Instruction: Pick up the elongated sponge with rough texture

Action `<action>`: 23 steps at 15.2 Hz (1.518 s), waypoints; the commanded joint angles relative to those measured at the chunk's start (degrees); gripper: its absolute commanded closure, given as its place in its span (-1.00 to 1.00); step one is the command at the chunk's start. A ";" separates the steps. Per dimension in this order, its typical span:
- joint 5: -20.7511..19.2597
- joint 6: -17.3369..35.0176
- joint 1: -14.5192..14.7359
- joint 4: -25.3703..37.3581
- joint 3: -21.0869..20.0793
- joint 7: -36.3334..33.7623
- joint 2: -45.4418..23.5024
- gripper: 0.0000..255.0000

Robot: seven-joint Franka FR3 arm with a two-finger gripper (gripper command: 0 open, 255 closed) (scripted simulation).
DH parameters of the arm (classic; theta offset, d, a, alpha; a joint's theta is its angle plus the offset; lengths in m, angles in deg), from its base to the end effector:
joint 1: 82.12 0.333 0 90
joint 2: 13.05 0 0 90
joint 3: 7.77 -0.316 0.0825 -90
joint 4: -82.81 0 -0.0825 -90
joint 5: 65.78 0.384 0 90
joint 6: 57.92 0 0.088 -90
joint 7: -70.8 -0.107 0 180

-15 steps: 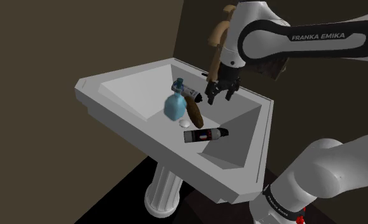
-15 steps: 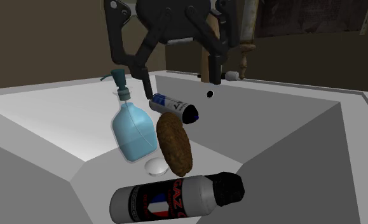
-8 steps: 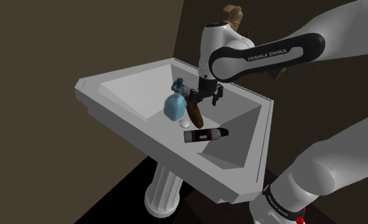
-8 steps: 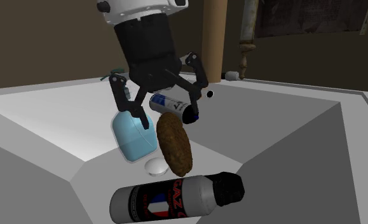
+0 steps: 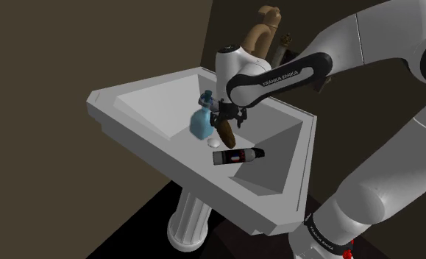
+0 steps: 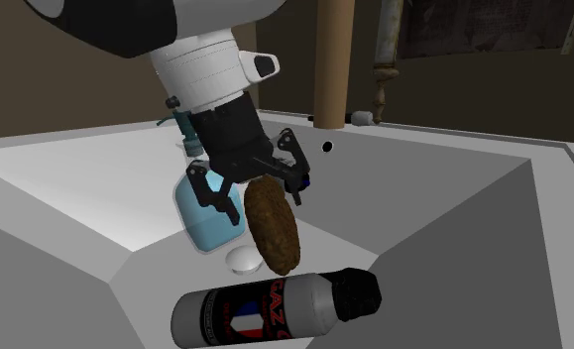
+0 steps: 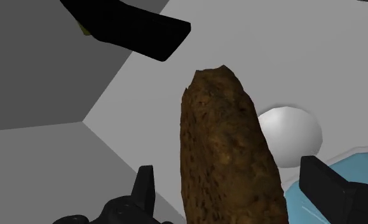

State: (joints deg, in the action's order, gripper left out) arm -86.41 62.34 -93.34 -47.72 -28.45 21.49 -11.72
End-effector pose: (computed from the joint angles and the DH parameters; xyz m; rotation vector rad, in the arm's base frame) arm 0.4931 0.0651 0.3545 2.7170 -0.6773 0.0180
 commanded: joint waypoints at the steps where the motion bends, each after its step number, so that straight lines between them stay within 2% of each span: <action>1: -0.74 1.20 0.00 -0.47 -0.03 -0.97 -0.98 -1.00; 5: -1.73 2.87 -0.04 -1.13 0.01 -2.07 -2.30 -1.00; 6: -1.78 3.01 -0.05 -1.24 0.03 -2.12 -2.33 1.00; 15: -1.74 2.87 -0.04 -1.13 0.00 -2.08 -2.31 1.00; 23: 1.07 -2.40 0.06 1.21 -0.08 1.18 1.53 1.00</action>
State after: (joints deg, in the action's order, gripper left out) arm -85.67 60.79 -93.18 -46.93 -28.66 22.24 -10.78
